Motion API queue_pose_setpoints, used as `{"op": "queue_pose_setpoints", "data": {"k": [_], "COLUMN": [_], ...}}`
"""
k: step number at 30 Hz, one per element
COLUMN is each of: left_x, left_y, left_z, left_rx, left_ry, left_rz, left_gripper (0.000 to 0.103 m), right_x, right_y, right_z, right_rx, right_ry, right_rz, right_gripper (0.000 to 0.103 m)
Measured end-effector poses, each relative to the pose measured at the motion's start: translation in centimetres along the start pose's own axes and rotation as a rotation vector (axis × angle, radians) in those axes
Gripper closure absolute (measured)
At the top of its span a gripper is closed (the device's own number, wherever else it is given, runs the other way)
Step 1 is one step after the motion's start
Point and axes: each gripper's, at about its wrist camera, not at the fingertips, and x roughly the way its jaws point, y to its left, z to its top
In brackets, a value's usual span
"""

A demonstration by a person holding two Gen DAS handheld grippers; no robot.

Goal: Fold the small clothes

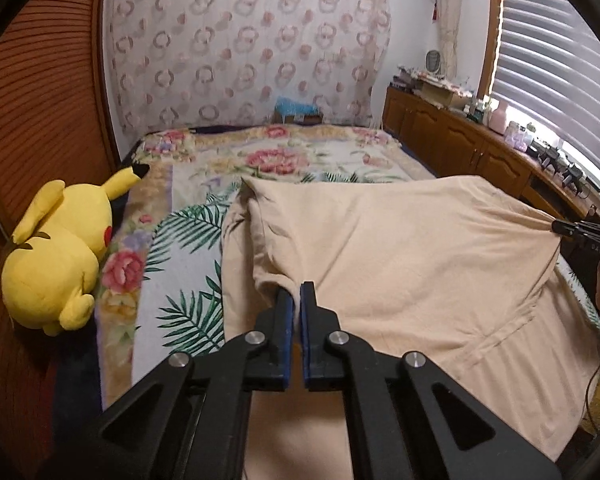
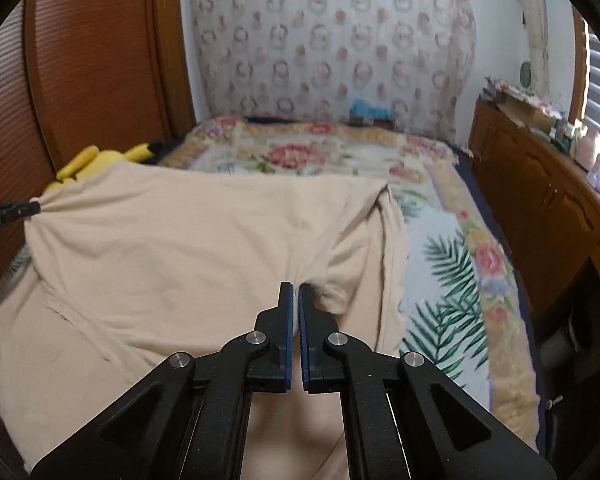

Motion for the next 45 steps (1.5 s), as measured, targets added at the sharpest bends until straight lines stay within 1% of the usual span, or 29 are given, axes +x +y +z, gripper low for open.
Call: {"op": "queue_pose_setpoints", "data": {"k": [5, 9, 15, 17, 21, 25, 28, 30, 31, 34, 36, 37, 38, 39, 41, 44, 45], "left_x": [-3.7, -7.1, -10.4, -11.4, -12.6, -11.5, -9.9, -9.3, -9.1, -9.2, -9.6, -9.9, -10.1, -10.3, -10.5, -10.1, -10.0], "left_y": [-0.3, -0.9, -1.9, -2.4, -2.1, -2.0, -1.6, -1.6, -1.7, -1.9, -1.5, -1.3, -1.3, -1.2, -0.9, -0.5, -0.5], "left_z": [-0.7, -2.3, -5.4, -6.4, -8.2, -10.2, -11.8, -12.6, -13.1, -13.2, -13.1, -13.0, -13.1, -13.0, -12.9, -13.1, -13.2], "left_rx": [-0.003, -0.003, 0.011, -0.001, -0.032, -0.042, -0.068, -0.073, -0.068, -0.065, -0.071, -0.076, -0.079, -0.079, -0.075, -0.079, -0.079], "left_ry": [-0.054, -0.079, -0.084, -0.084, -0.072, -0.02, 0.037, 0.061, 0.069, 0.074, 0.065, 0.059, 0.054, 0.049, 0.046, 0.062, 0.067], "left_rz": [0.007, -0.009, -0.017, -0.029, -0.029, -0.001, 0.011, 0.018, 0.015, 0.02, 0.015, 0.008, 0.01, 0.019, 0.034, 0.038, 0.041], "left_gripper": [0.103, 0.103, 0.103, 0.103, 0.103, 0.103, 0.102, 0.101, 0.1, 0.09, 0.081, 0.078, 0.069, 0.062, 0.057, 0.049, 0.049], "right_x": [-4.0, -7.9, -12.6, -13.7, -15.3, -15.0, -12.7, -11.3, -10.8, -9.9, -9.8, -9.8, -9.9, -9.8, -9.5, -8.4, -7.9], "right_y": [0.3, 0.5, 1.1, 1.3, 1.7, 1.6, 1.7, 1.8, 1.9, 2.2, 2.5, 2.6, 2.7, 3.0, 3.5, 4.4, 4.8], "right_z": [0.0, -0.6, -3.4, -4.4, -6.0, -7.9, -9.9, -11.5, -11.9, -12.3, -11.8, -11.4, -10.9, -10.5, -9.7, -8.8, -8.6], "right_rx": [-0.003, -0.013, -0.028, -0.015, -0.01, 0.003, 0.024, 0.037, 0.04, 0.021, 0.006, 0.0, -0.008, -0.013, -0.025, -0.048, -0.055], "right_ry": [-0.056, -0.096, -0.102, -0.101, -0.087, -0.032, 0.052, 0.097, 0.112, 0.128, 0.11, 0.097, 0.077, 0.063, 0.034, 0.022, 0.019], "right_rz": [-0.01, -0.021, -0.006, 0.003, 0.022, 0.023, 0.039, 0.032, 0.03, 0.008, -0.019, -0.034, -0.041, -0.043, -0.047, -0.045, -0.047], "right_gripper": [0.103, 0.103, 0.103, 0.103, 0.103, 0.103, 0.103, 0.103, 0.101, 0.098, 0.091, 0.089, 0.083, 0.071, 0.058, 0.055, 0.055]}}
